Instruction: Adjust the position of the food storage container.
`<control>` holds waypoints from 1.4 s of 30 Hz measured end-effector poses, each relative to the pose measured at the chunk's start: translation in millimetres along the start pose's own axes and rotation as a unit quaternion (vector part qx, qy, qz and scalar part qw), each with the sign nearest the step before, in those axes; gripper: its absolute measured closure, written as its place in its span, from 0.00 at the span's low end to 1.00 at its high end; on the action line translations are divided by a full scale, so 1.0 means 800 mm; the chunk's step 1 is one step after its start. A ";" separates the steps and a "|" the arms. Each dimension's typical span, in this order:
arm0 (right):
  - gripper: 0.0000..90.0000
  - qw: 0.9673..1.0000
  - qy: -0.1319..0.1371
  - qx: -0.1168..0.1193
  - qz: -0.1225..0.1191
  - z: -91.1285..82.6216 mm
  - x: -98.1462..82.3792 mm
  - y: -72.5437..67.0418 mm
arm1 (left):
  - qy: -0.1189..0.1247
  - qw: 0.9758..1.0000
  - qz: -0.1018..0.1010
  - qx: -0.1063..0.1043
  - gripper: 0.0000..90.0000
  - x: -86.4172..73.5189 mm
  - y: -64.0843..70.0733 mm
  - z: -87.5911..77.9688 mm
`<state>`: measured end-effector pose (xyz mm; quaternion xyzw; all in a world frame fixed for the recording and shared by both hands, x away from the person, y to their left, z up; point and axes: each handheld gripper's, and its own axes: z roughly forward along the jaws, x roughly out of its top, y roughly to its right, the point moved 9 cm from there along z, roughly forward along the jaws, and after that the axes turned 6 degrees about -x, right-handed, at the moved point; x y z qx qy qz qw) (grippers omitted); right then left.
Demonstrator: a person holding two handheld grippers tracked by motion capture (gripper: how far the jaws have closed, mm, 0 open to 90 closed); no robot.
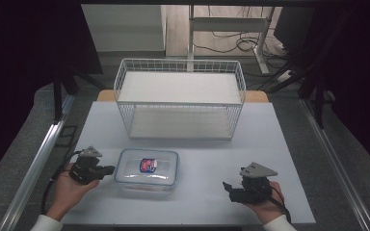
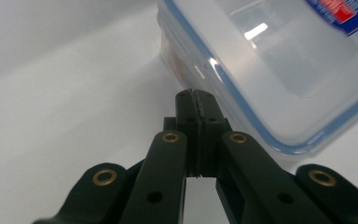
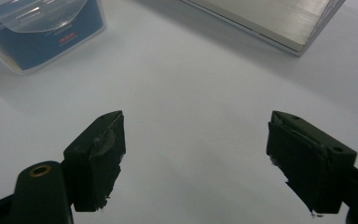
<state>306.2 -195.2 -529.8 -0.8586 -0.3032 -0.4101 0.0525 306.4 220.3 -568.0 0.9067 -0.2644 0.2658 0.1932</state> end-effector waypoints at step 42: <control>0.22 1.000 -0.001 0.002 0.001 0.000 0.000 0.002 | -0.003 0.997 0.015 -0.074 1.00 0.059 0.083 0.073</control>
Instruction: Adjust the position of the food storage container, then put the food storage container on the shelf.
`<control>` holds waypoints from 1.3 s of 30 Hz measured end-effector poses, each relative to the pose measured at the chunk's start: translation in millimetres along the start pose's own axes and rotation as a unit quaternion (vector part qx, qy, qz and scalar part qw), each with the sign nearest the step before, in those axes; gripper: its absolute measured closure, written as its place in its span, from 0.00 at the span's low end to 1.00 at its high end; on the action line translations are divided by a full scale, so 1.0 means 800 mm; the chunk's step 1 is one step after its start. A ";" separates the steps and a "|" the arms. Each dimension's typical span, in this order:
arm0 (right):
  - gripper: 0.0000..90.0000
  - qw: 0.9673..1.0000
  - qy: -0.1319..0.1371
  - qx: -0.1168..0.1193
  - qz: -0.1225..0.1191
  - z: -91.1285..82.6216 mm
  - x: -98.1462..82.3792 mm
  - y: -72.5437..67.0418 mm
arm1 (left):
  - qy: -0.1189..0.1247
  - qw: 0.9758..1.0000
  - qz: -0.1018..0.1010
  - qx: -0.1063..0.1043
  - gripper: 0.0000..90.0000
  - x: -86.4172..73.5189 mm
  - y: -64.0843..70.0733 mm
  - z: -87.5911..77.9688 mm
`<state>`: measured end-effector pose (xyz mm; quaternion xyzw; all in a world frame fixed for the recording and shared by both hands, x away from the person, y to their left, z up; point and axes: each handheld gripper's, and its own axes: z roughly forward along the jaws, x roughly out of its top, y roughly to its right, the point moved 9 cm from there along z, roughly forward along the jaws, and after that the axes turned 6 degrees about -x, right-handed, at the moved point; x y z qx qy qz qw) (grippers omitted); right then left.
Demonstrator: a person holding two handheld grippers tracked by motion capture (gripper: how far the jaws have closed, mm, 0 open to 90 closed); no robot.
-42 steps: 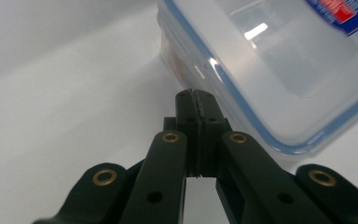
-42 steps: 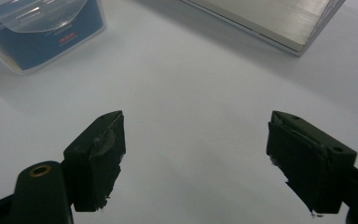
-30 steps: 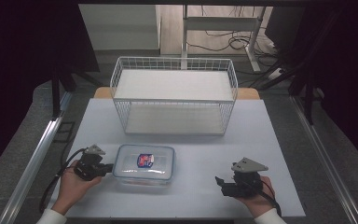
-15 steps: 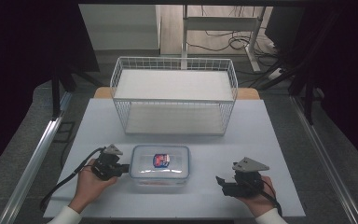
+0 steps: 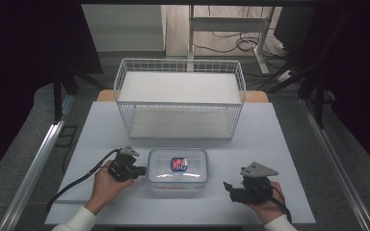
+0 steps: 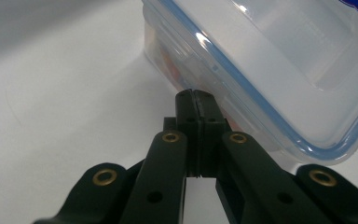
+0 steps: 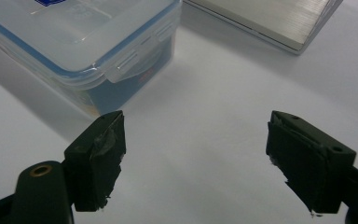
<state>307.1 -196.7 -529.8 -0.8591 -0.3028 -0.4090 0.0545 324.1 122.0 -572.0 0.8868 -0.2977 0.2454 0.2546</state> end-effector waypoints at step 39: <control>0.21 0.996 0.039 0.073 0.038 -0.005 0.017 -0.015 | 0.130 0.990 -0.035 -0.047 0.23 0.002 0.031 -0.071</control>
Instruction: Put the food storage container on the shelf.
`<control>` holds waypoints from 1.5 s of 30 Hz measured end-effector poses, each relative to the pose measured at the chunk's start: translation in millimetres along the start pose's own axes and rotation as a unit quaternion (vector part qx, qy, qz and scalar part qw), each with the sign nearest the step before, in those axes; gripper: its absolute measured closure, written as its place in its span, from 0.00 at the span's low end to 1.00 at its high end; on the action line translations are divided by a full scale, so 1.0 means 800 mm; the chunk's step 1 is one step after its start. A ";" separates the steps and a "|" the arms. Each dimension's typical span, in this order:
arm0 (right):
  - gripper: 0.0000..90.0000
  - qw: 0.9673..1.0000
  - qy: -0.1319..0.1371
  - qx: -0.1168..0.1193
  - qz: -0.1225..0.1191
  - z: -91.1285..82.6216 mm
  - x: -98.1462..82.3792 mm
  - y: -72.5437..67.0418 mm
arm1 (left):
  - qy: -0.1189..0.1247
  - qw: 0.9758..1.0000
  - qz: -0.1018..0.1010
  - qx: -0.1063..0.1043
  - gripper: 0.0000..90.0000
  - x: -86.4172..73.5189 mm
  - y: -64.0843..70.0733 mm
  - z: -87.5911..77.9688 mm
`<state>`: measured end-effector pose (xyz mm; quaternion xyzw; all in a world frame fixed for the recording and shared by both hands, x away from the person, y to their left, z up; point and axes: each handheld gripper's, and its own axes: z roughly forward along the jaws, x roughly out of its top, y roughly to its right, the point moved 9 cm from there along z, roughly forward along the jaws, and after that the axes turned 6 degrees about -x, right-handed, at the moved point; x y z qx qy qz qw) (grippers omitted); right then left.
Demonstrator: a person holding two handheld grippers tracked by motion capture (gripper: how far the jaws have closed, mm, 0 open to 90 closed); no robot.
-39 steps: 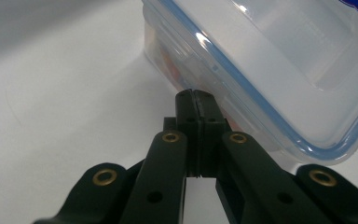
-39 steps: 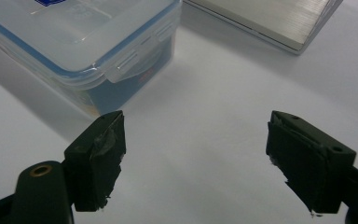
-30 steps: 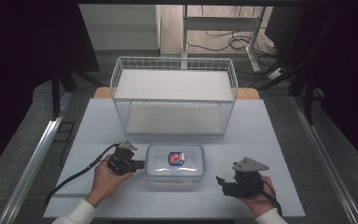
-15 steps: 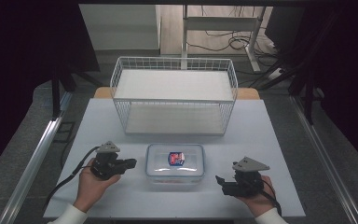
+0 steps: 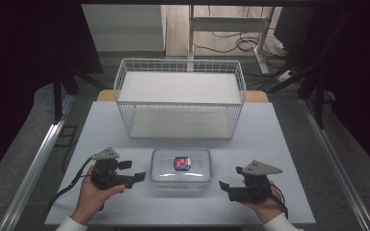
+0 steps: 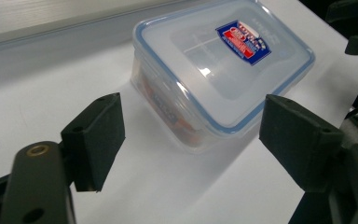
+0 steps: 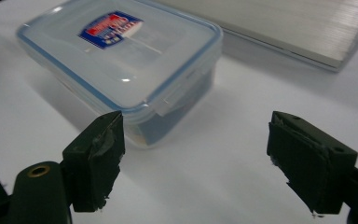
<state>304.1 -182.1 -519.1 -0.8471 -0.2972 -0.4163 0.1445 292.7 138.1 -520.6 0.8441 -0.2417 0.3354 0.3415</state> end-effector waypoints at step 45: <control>0.15 0.967 -0.076 0.161 0.183 0.093 0.016 -0.008 | -0.054 0.978 -0.145 -0.143 0.27 -0.008 -0.019 0.089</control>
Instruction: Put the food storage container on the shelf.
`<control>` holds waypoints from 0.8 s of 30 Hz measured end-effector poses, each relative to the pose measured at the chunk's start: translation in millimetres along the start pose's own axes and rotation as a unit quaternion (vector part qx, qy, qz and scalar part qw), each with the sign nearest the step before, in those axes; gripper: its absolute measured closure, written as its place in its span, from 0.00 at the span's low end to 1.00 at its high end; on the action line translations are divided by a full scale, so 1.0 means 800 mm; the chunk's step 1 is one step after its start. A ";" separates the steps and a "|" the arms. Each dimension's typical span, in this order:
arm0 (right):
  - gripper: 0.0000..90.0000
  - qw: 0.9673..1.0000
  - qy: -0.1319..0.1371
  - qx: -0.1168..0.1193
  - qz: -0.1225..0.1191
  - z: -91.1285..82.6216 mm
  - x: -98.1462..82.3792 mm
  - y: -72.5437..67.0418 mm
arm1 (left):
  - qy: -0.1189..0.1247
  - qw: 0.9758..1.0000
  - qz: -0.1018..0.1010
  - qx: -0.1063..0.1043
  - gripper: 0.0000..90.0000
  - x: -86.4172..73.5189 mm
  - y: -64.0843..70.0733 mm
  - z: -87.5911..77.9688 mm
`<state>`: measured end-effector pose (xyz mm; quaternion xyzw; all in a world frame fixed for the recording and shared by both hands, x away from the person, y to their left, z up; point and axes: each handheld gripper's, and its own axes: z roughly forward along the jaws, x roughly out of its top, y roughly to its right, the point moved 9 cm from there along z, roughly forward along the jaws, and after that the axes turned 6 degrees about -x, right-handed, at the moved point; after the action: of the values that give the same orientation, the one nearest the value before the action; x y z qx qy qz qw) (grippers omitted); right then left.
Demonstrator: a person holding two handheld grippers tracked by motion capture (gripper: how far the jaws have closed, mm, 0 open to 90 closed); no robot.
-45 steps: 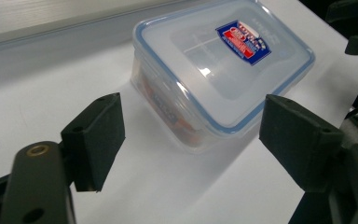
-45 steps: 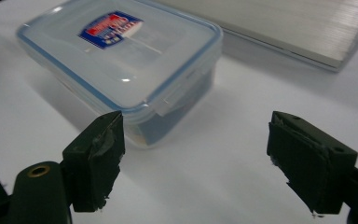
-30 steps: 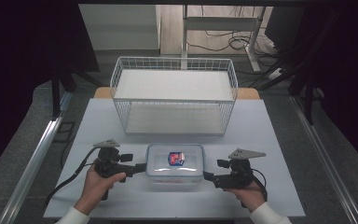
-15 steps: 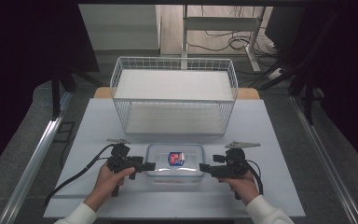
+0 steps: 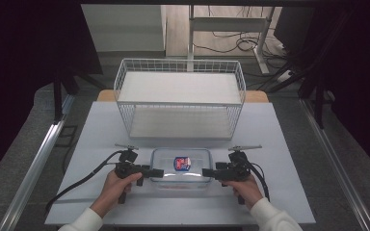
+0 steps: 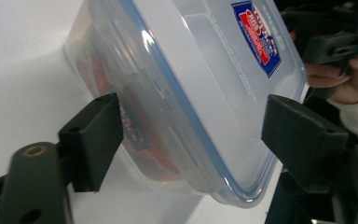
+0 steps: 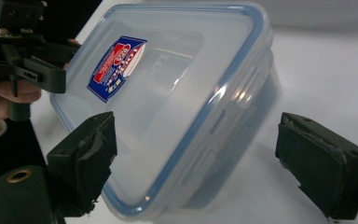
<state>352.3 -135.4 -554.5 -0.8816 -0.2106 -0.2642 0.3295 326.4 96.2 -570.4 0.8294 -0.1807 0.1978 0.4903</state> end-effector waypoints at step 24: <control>0.46 0.996 0.002 0.044 0.081 -0.009 -0.004 -0.007 | 0.028 1.000 0.002 0.011 0.43 -0.001 0.011 -0.012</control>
<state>344.8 -137.0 -549.2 -0.8798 -0.1495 -0.2293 0.3886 319.7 101.0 -560.3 0.8282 -0.1662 0.2242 0.4861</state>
